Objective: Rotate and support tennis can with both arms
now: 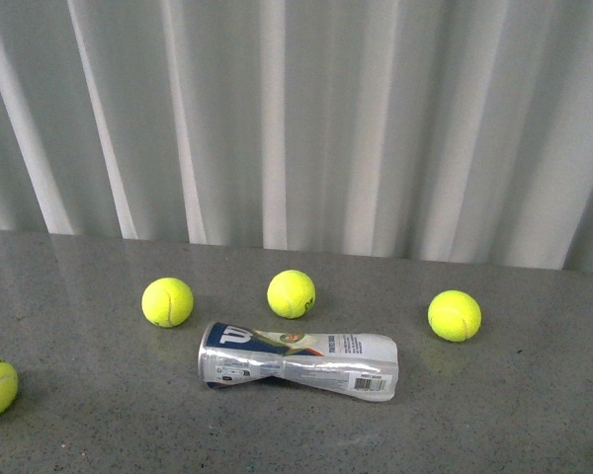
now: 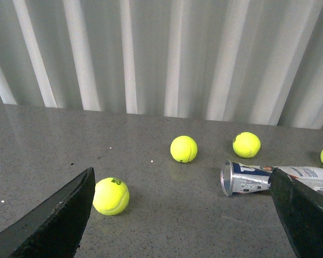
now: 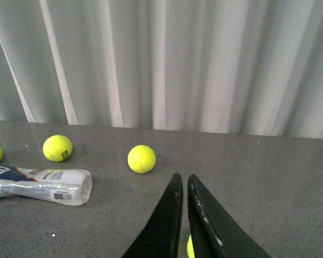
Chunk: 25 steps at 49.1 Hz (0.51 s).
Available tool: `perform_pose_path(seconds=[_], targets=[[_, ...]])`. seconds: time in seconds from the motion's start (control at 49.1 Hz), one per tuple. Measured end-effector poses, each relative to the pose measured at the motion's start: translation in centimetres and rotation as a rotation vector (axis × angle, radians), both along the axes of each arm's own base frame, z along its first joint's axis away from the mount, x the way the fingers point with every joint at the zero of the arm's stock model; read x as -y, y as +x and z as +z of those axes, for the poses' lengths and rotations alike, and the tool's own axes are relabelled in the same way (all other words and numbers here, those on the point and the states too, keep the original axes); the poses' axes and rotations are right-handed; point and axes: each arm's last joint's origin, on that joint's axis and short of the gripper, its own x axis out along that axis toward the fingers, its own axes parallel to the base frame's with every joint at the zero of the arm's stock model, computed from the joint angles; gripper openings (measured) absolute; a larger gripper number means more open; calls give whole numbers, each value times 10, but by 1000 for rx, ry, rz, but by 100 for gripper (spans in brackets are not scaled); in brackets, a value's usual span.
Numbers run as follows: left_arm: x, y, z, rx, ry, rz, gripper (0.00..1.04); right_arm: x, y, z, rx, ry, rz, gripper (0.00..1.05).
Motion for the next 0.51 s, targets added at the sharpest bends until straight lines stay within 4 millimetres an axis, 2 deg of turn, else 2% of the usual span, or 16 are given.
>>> perform_pose_path(seconds=[0.346,0.448,0.509], targets=[[0,0,0,0,0,0,98,0,0,0,-1,0,0,65],[0,0,0,0,0,0,98,0,0,0,-1,0,0,89],[0,0,0,0,0,0,98,0,0,0,-1,0,0,99]])
